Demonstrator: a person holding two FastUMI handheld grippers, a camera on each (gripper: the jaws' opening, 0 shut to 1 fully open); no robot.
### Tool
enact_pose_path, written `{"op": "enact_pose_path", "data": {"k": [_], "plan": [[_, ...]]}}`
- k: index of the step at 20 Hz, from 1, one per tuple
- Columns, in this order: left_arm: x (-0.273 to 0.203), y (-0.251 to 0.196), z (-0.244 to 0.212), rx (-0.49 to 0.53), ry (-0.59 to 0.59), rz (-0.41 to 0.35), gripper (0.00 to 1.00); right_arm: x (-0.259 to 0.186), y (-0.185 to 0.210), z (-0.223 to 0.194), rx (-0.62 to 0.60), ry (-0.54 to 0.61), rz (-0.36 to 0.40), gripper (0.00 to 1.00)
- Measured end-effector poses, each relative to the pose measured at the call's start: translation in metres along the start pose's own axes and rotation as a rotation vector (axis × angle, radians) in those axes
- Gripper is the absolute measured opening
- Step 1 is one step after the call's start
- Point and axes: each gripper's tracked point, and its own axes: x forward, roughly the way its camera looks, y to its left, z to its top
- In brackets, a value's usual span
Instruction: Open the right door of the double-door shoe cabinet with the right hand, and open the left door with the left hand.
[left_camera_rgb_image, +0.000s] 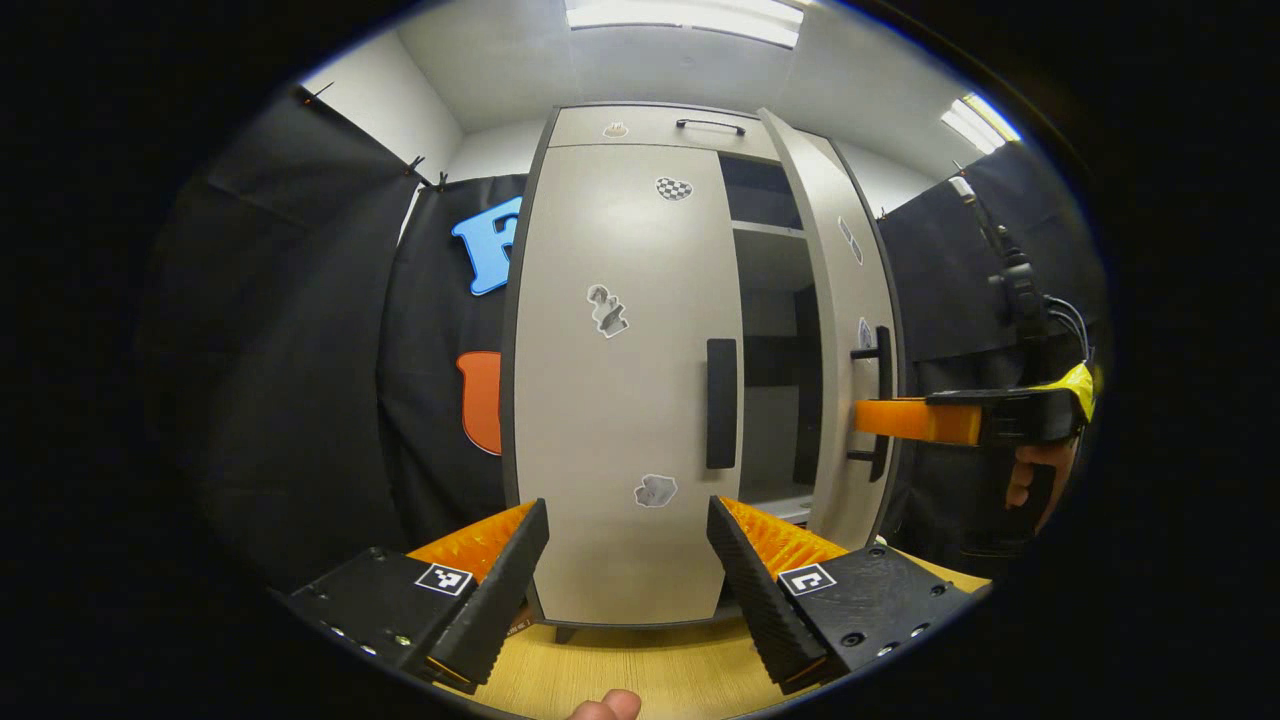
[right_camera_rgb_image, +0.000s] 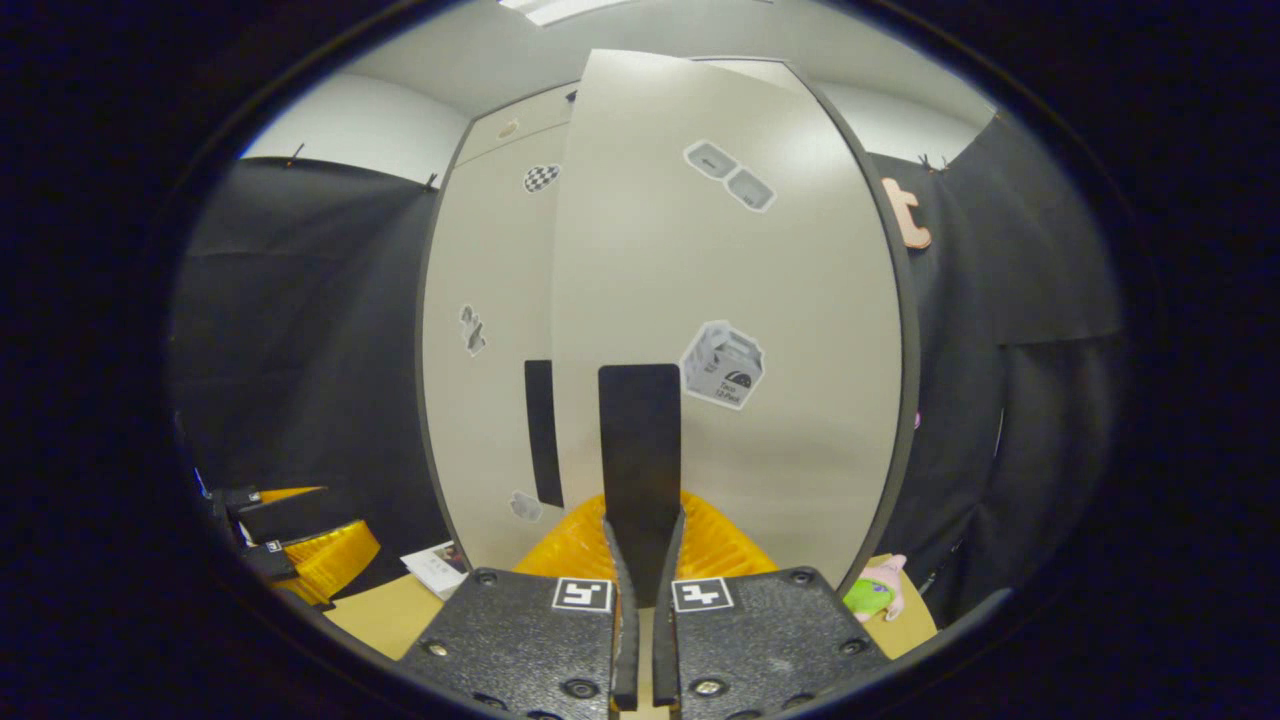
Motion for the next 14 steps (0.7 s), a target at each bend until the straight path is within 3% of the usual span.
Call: {"op": "enact_pose_path", "data": {"k": [7,14], "plan": [[0.005,-0.001,-0.002,-0.018,0.008,0.036,0.95,-0.015,-0.010,-0.001,0.003,-0.003,0.025,0.08],[0.005,-0.011,-0.001,-0.024,0.012,0.048,0.95,-0.022,-0.021,-0.001,-0.005,-0.007,-0.002,0.08]]}}
